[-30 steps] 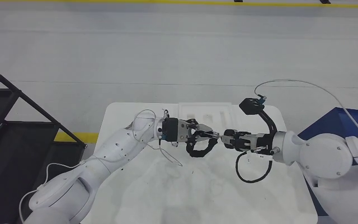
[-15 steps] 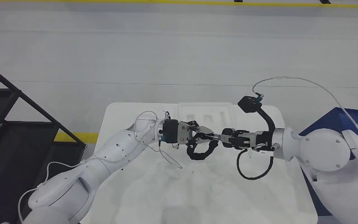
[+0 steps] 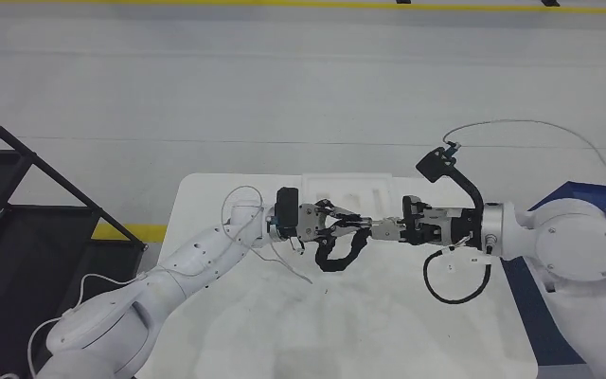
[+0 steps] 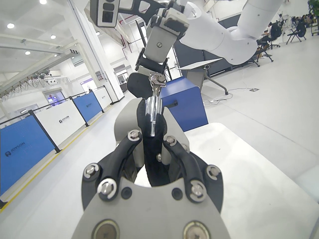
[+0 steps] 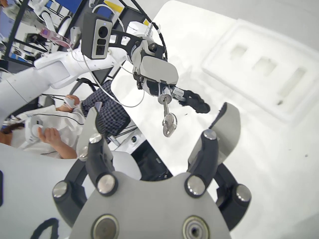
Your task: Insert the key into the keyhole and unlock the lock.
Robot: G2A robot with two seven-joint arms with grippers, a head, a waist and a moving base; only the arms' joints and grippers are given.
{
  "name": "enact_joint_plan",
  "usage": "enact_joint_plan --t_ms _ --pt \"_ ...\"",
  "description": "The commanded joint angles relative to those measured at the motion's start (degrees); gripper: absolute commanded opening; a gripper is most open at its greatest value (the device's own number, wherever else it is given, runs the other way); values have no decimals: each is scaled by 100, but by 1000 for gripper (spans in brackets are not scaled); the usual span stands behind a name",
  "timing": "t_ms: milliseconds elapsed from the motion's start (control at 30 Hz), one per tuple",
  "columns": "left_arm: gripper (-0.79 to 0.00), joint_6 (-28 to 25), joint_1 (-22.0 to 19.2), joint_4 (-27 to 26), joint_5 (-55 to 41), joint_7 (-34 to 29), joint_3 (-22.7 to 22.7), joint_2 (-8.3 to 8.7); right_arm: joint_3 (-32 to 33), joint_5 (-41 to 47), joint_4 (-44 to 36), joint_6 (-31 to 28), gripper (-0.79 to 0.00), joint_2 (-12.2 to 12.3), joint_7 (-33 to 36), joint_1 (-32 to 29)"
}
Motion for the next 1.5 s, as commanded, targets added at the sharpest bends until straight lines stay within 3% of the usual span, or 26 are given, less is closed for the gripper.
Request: enact_joint_plan --t_ms 0,67,200,400,600,767,967,1200,1467 --pt "-785 -219 7 -69 -355 -219 8 38 63 -30 -8 -454 0 14 -56 -54" --pt "-785 -435 25 -138 -709 -435 -24 81 150 -74 49 -944 0 37 -16 -140" --pt "-785 -1045 119 -314 -1529 -1045 -137 169 305 -221 25 -1292 0 70 -154 -323" --pt "-785 -1865 225 -343 -2244 -1867 -433 263 325 -216 34 -1338 0 73 -193 -356" --pt "-785 -1865 256 -322 -2327 -2017 -432 312 314 -301 28 -1338 0 75 -215 -379" --pt "-785 -1865 231 -351 -2557 -2266 -334 351 46 -1278 -196 -2381 0 94 -287 -309" --pt "-785 -1865 177 -385 -2834 -2574 -242 357 -122 -2378 -371 -2973 0 96 -854 -414" --pt "-785 -1865 144 -363 -3005 -2821 -255 315 -297 -2968 -598 -3210 0 108 -1121 -595" --pt "-785 -1865 175 -363 -2988 -2922 -362 276 -565 -3035 -579 -3122 0 99 -1081 -505"
